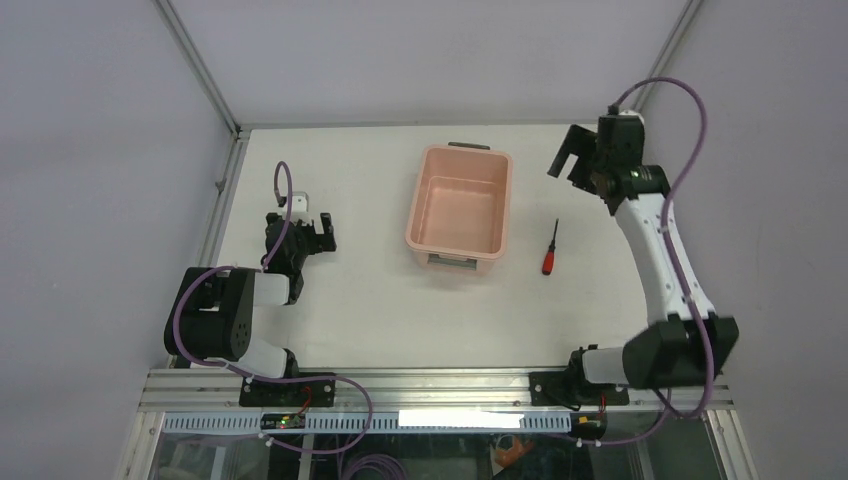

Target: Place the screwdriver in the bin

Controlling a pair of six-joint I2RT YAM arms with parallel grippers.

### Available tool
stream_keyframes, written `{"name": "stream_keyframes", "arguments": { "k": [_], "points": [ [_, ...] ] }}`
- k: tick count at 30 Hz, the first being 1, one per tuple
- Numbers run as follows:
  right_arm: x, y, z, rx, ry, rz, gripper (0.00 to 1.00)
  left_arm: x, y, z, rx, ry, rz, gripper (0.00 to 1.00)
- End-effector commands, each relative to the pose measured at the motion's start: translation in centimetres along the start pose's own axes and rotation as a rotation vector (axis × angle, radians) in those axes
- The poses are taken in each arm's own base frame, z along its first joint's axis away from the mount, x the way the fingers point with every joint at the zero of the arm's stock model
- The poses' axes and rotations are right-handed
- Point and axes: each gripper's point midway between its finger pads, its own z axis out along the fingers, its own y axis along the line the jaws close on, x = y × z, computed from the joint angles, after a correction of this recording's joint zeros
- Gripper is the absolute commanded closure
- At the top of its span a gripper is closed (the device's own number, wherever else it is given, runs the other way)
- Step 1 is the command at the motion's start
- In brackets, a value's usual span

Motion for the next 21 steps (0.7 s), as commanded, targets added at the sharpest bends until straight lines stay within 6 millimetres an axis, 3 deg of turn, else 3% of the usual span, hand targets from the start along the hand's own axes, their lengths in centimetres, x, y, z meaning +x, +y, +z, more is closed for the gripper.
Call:
{"name": "stream_keyframes", "arguments": {
  "k": [1,8,12,18,21],
  "points": [
    [8.8,-2.5,4.2,0.091,0.393,-0.047,0.01,-2.9,-0.5,0.6,0.01,-0.097,-0.026,0.01],
    [18.1,-4.5,9.7,0.15,0.671,-0.057,0.17,-3.0,-0.6,0.6,0.011,-0.097,-0.026,0.01],
    [20.8,-6.4,10.6,0.221,0.716,-0.079,0.26,-3.0,-0.6,0.6,0.011,-0.098,-0.026,0.01],
    [23.1,-6.8,11.3,0.209,0.766,-0.081,0.41,-3.0,-0.5,0.6,0.011,-0.098,-0.026,0.01],
    [23.9,-6.4,11.3,0.182,0.799,-0.077,0.6,-3.0,-0.5,0.6,0.01,-0.098,-0.026,0.01]
  ]
}}
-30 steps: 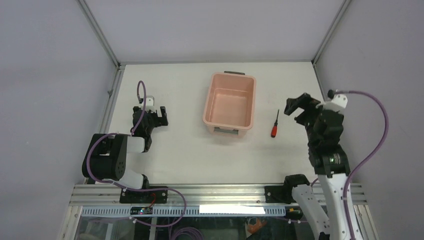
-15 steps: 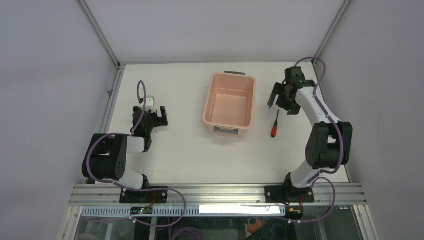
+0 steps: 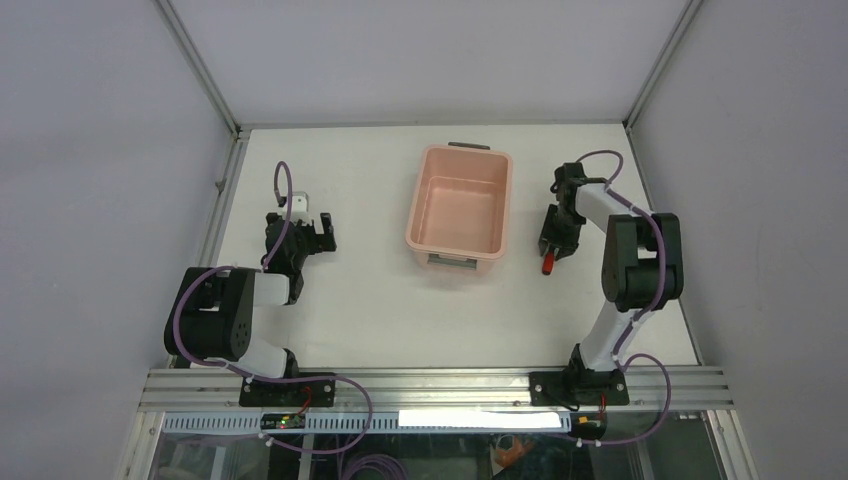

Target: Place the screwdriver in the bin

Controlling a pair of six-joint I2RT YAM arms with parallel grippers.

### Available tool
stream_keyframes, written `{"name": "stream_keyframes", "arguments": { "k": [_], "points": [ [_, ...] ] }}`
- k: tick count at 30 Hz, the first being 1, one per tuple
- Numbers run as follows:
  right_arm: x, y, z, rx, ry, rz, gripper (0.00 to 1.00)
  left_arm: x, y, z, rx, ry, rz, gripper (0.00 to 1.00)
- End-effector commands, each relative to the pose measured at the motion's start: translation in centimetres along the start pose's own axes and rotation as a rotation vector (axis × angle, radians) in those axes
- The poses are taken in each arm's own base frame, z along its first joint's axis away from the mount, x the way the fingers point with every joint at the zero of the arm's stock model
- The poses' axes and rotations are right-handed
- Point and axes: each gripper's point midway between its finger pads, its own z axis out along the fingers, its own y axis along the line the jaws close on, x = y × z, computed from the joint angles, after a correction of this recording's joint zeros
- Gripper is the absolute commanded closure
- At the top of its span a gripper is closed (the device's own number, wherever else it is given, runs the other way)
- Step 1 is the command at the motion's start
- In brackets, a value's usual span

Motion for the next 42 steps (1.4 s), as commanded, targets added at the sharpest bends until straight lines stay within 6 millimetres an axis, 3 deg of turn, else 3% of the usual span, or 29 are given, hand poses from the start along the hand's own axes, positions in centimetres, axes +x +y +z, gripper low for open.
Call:
{"name": "stream_keyframes", "arguments": {
  "k": [1,5,8,11,19,22,26,29,31,34,38,42],
  "points": [
    [-0.5,0.9,0.5,-0.05,-0.008,-0.013,0.7,-3.0,-0.5,0.6,0.009,-0.098,-0.026,0.01],
    [-1.0,0.4,-1.2,-0.026,-0.024,-0.027,1.0,-3.0,-0.6,0.6,0.011,-0.098,-0.026,0.01],
    [-1.9,0.3,-4.2,-0.022,-0.057,-0.04,1.0,-3.0,-0.5,0.6,0.01,-0.098,-0.026,0.01],
    [-3.1,0.4,-8.4,-0.038,-0.104,-0.052,1.0,-3.0,-0.5,0.6,0.009,-0.099,-0.026,0.01],
    [-2.5,0.6,-17.4,-0.066,-0.129,-0.091,1.0,-3.0,-0.6,0.6,0.011,-0.099,-0.026,0.01],
    [-2.3,2.9,-19.8,-0.11,-0.176,-0.108,1.0,-3.0,-0.5,0.6,0.011,-0.097,-0.026,0.01],
    [-1.8,9.4,-21.9,-0.221,-0.257,-0.197,1.0,-3.0,-0.5,0.6,0.01,-0.099,-0.026,0.01],
    [-1.5,15.0,-22.7,-0.323,-0.306,-0.266,1.0,-3.0,-0.5,0.6,0.01,-0.099,-0.026,0.01],
    [-1.5,18.6,-22.5,-0.368,-0.324,-0.304,1.0,-3.0,-0.5,0.6,0.01,-0.098,-0.027,0.01],
    [-1.2,22.3,-21.2,-0.372,-0.333,-0.353,1.0,-2.9,-0.5,0.6,0.01,-0.097,-0.026,0.01],
    [-0.8,24.9,-17.5,-0.315,-0.316,-0.392,1.0,-3.0,-0.6,0.6,0.011,-0.097,-0.026,0.01],
    [-0.2,25.0,-12.7,-0.231,-0.281,-0.396,1.0,-3.0,-0.5,0.6,0.01,-0.099,-0.026,0.01]
  ]
}}
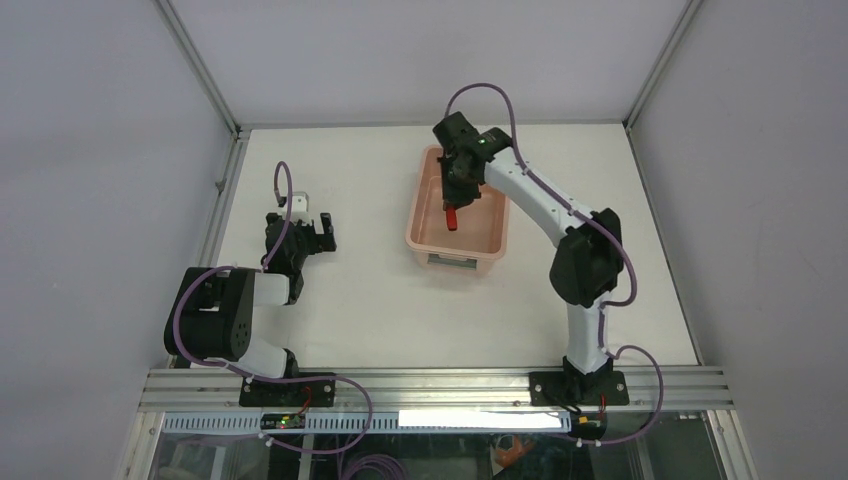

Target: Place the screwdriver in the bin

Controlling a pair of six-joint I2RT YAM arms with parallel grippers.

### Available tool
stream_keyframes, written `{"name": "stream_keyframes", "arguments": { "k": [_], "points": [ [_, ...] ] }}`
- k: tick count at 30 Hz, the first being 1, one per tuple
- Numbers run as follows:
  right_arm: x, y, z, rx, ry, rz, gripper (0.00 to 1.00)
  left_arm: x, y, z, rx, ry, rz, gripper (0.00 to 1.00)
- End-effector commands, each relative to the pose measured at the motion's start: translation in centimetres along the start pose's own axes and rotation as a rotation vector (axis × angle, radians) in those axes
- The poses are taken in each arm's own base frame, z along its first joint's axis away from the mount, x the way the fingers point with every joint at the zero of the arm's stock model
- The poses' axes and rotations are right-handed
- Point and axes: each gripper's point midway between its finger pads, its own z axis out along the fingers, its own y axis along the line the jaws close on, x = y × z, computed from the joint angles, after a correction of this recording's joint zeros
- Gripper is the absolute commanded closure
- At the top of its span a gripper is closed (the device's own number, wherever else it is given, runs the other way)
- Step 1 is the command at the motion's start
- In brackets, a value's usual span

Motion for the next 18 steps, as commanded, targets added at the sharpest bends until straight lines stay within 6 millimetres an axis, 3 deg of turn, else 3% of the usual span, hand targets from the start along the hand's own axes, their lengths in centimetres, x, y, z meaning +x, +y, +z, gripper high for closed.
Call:
{"name": "stream_keyframes", "arguments": {
  "k": [1,5,11,14,18],
  "points": [
    [0.3,-0.8,3.6,0.074,-0.021,0.027,1.0,-3.0,-0.5,0.6,0.011,-0.098,-0.026,0.01],
    [2.8,-1.8,7.4,0.111,0.004,0.03,1.0,-3.0,-0.6,0.6,0.011,-0.097,-0.026,0.01],
    [6.0,-3.2,10.7,0.161,0.062,0.038,0.99,-3.0,-0.6,0.6,0.011,-0.098,-0.026,0.01],
    [6.5,-3.7,11.1,0.183,0.06,0.045,0.91,-3.0,-0.6,0.6,0.012,-0.099,-0.026,0.01],
    [6.1,-4.1,10.5,0.196,0.014,0.064,0.65,-3.0,-0.6,0.6,0.011,-0.098,-0.026,0.01]
  ]
}}
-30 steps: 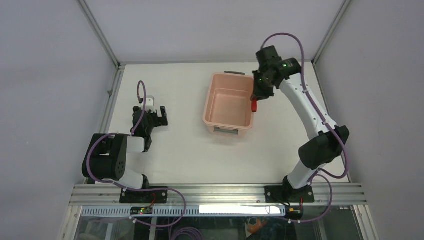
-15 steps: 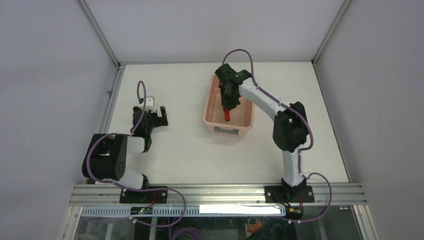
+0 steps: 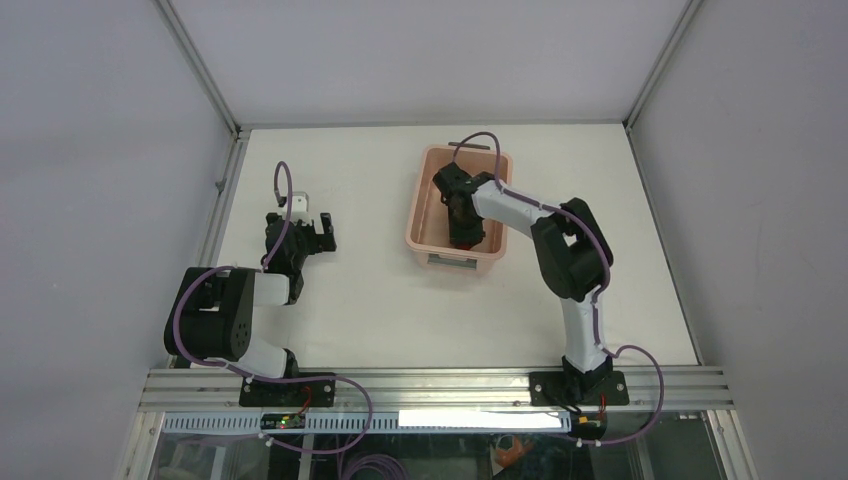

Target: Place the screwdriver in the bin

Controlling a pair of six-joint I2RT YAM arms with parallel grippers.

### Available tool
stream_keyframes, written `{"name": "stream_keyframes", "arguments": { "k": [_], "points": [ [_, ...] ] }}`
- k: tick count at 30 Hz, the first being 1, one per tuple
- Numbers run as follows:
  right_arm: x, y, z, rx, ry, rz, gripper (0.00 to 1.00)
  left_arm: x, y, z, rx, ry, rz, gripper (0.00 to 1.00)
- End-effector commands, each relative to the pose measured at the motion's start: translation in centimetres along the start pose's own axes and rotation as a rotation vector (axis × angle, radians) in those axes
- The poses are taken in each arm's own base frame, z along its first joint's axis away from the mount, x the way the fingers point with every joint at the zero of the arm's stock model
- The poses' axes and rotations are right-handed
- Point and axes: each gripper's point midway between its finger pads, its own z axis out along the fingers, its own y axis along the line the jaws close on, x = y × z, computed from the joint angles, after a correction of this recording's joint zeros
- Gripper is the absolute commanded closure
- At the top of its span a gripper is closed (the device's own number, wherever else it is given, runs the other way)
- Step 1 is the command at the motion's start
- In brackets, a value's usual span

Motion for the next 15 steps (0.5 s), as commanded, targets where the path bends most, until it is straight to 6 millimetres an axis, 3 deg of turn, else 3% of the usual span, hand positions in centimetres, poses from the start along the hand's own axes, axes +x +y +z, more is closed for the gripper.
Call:
{"name": "stream_keyframes", "arguments": {
  "k": [1,5,11,14,15],
  "points": [
    [-2.7,0.1,-1.7,-0.002,-0.147,0.057,0.61,-3.0,-0.5,0.6,0.01,-0.098,-0.026,0.01],
    [-3.6,0.0,-3.6,0.005,-0.201,0.052,0.53,-3.0,-0.5,0.6,0.011,-0.098,-0.026,0.01],
    [-6.2,0.8,-9.1,-0.056,-0.333,0.024,0.46,-3.0,-0.5,0.6,0.01,-0.099,-0.026,0.01],
    [-7.6,1.1,-12.7,-0.103,-0.44,-0.006,0.32,-3.0,-0.5,0.6,0.011,-0.098,-0.026,0.01],
    [-8.1,1.2,-14.0,-0.128,-0.474,-0.014,0.23,-3.0,-0.6,0.6,0.011,-0.099,-0.026,0.01]
  ]
}}
